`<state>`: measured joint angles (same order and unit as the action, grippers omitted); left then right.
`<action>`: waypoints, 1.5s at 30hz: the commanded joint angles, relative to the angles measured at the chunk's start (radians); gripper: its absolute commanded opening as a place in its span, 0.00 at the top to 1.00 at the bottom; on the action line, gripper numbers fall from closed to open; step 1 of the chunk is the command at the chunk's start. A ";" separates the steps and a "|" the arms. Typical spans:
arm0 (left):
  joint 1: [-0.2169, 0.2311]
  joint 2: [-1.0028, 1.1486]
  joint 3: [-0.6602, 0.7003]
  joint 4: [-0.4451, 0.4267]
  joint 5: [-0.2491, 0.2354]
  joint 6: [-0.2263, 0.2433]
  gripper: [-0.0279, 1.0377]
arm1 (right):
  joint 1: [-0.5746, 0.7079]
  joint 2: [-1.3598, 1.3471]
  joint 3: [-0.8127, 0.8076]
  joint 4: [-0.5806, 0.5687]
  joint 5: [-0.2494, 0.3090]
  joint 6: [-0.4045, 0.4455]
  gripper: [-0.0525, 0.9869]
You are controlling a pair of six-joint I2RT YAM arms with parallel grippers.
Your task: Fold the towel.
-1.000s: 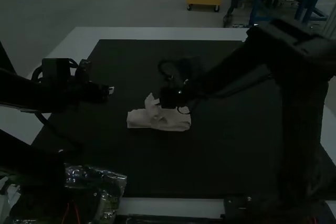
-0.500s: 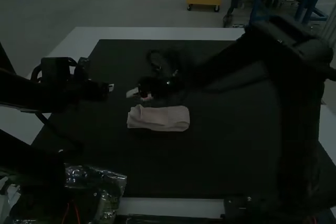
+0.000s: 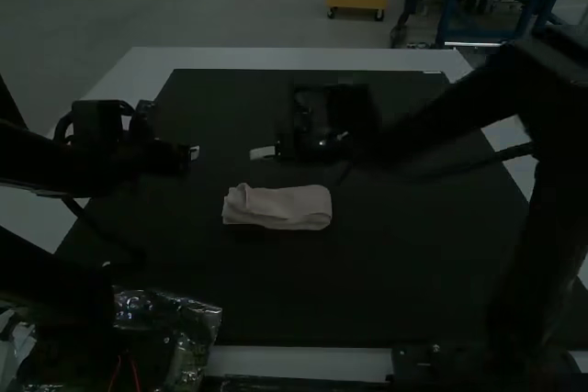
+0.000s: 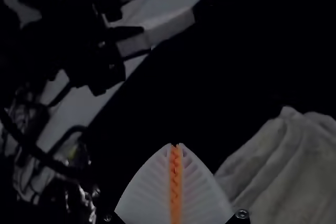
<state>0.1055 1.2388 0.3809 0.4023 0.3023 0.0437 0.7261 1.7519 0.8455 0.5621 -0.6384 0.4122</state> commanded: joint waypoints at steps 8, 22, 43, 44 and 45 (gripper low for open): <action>0.002 0.007 -0.019 0.017 0.006 -0.018 0.06 | -0.004 0.129 -0.022 0.133 0.002 -0.012 0.97; 0.002 0.007 -0.019 0.035 0.029 -0.036 0.06 | -0.001 0.348 0.084 0.225 -0.017 -0.012 0.97; 0.002 0.005 -0.007 0.055 0.049 -0.077 0.06 | -0.047 0.445 0.153 0.256 -0.027 0.007 0.97; 0.002 0.005 0.001 0.061 0.047 -0.096 0.06 | -0.067 0.402 0.145 0.243 -0.027 0.007 0.97; 0.002 0.002 0.012 0.061 0.047 -0.099 0.06 | -0.088 0.354 0.139 0.223 -0.027 0.007 0.97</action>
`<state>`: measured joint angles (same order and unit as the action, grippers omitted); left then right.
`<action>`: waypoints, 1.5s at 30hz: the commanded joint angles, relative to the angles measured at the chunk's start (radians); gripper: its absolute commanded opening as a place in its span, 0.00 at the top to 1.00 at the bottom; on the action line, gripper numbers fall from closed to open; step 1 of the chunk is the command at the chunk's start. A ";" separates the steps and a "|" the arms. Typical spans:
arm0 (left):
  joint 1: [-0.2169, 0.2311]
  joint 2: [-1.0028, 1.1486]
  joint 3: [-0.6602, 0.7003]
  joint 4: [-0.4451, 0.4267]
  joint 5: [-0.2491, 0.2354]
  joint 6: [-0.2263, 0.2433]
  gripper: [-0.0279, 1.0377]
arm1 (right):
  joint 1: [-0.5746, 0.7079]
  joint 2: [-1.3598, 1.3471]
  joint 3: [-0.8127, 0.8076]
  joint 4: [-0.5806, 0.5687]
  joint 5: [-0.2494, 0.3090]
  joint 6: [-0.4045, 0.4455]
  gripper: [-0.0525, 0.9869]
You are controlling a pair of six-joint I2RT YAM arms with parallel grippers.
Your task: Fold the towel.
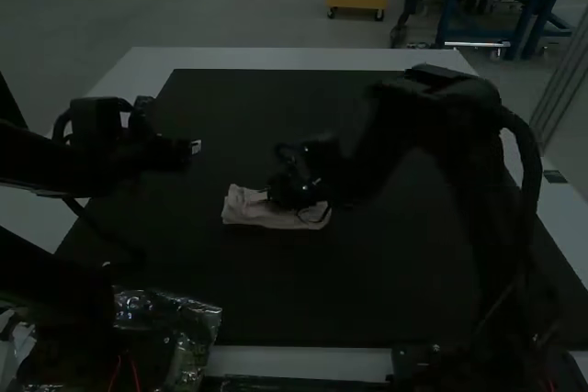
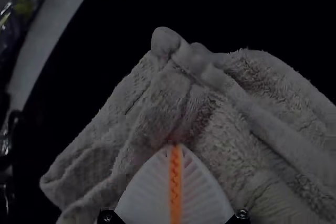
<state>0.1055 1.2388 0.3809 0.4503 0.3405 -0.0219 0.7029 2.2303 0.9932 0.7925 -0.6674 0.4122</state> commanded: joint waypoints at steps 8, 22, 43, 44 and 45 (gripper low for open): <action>0.002 -0.027 0.148 -0.038 0.009 -0.082 0.06 | -0.229 -0.580 -0.027 -0.180 -0.001 0.004 0.97; -0.001 -0.378 0.328 -0.087 0.003 -0.216 0.06 | -0.516 -1.374 -0.090 -0.259 0.037 0.036 0.08; -0.004 -1.239 0.288 -0.325 -0.184 -0.208 0.06 | -0.810 -2.229 -0.085 -0.555 0.292 -0.070 0.08; -0.004 -1.239 0.288 -0.331 -0.207 -0.179 0.06 | -0.807 -2.230 -0.085 -0.550 0.316 -0.093 0.08; -0.003 -1.240 0.282 -0.349 -0.227 -0.151 0.06 | -0.804 -2.230 -0.090 -0.552 0.336 -0.119 0.08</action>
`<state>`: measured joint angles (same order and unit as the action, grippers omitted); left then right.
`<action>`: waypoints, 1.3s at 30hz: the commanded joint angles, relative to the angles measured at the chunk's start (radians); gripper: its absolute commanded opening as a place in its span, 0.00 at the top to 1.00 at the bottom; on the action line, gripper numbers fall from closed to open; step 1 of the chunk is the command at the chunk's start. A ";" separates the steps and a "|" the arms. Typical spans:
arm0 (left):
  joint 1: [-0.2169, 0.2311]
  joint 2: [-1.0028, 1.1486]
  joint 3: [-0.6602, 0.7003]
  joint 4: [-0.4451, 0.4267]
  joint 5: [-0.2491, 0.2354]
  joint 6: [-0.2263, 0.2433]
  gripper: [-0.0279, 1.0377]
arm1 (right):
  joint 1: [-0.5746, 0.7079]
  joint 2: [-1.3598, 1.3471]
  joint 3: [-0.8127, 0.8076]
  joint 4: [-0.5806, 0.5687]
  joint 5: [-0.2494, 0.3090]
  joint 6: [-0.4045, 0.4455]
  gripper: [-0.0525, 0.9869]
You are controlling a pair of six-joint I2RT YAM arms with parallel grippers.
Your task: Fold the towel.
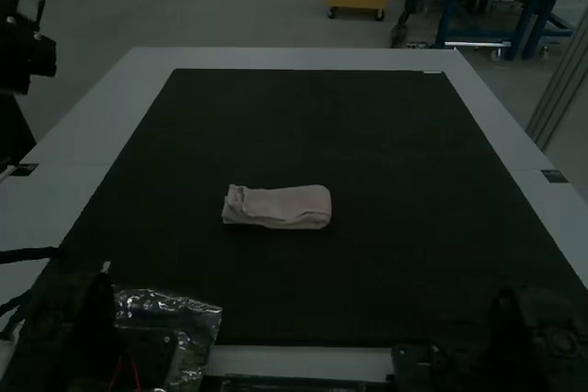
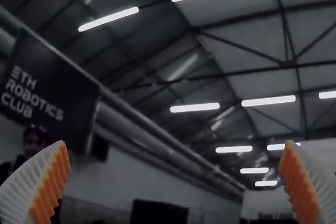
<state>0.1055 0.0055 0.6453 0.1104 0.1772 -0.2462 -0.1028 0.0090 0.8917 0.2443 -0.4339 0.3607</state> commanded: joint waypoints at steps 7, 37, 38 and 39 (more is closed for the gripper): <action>-0.004 -0.006 -0.196 0.115 -0.081 0.165 0.06 | 0.005 -0.009 -0.315 0.007 0.327 -0.218 0.08; -0.004 -0.007 -0.645 -0.086 -0.305 0.223 0.06 | 0.005 -0.010 -0.892 -0.231 0.458 -0.351 0.07; -0.004 -0.006 -0.645 -0.086 -0.305 0.223 0.06 | 0.005 -0.009 -0.892 -0.231 0.454 -0.351 0.07; -0.006 -0.006 -0.645 -0.086 -0.305 0.223 0.06 | 0.003 -0.009 -0.892 -0.231 0.446 -0.351 0.07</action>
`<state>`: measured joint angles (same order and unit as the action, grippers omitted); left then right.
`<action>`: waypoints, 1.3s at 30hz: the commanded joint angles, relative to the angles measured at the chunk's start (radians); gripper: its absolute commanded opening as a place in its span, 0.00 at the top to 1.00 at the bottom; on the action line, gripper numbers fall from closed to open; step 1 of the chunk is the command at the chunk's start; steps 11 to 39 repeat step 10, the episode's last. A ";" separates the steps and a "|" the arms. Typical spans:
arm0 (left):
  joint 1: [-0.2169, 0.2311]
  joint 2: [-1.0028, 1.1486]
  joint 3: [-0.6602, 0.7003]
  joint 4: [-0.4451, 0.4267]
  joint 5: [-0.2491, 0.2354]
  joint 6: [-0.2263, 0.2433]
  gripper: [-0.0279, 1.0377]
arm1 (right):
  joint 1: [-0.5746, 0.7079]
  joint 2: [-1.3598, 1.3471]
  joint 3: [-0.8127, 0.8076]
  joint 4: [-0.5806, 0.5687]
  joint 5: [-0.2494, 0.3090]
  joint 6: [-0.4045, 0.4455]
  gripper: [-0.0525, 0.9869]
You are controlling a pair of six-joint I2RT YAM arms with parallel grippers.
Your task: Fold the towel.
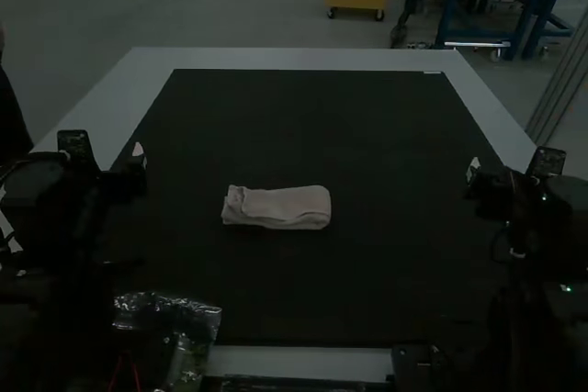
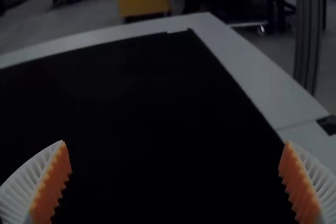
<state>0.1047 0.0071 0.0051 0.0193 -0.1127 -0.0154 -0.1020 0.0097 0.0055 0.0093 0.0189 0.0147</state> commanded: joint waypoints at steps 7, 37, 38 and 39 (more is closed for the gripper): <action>-0.005 -0.007 -0.005 0.005 -0.015 -0.008 0.06 | 0.004 -0.010 -0.006 -0.015 -0.063 -0.005 0.07; -0.005 -0.007 -0.005 0.005 -0.015 -0.008 0.06 | 0.004 -0.010 -0.006 -0.015 -0.063 -0.005 0.07; -0.005 -0.007 -0.005 0.005 -0.015 -0.008 0.06 | 0.004 -0.010 -0.006 -0.015 -0.063 -0.005 0.07; -0.005 -0.007 -0.005 0.005 -0.015 -0.008 0.06 | 0.004 -0.010 -0.006 -0.015 -0.063 -0.005 0.07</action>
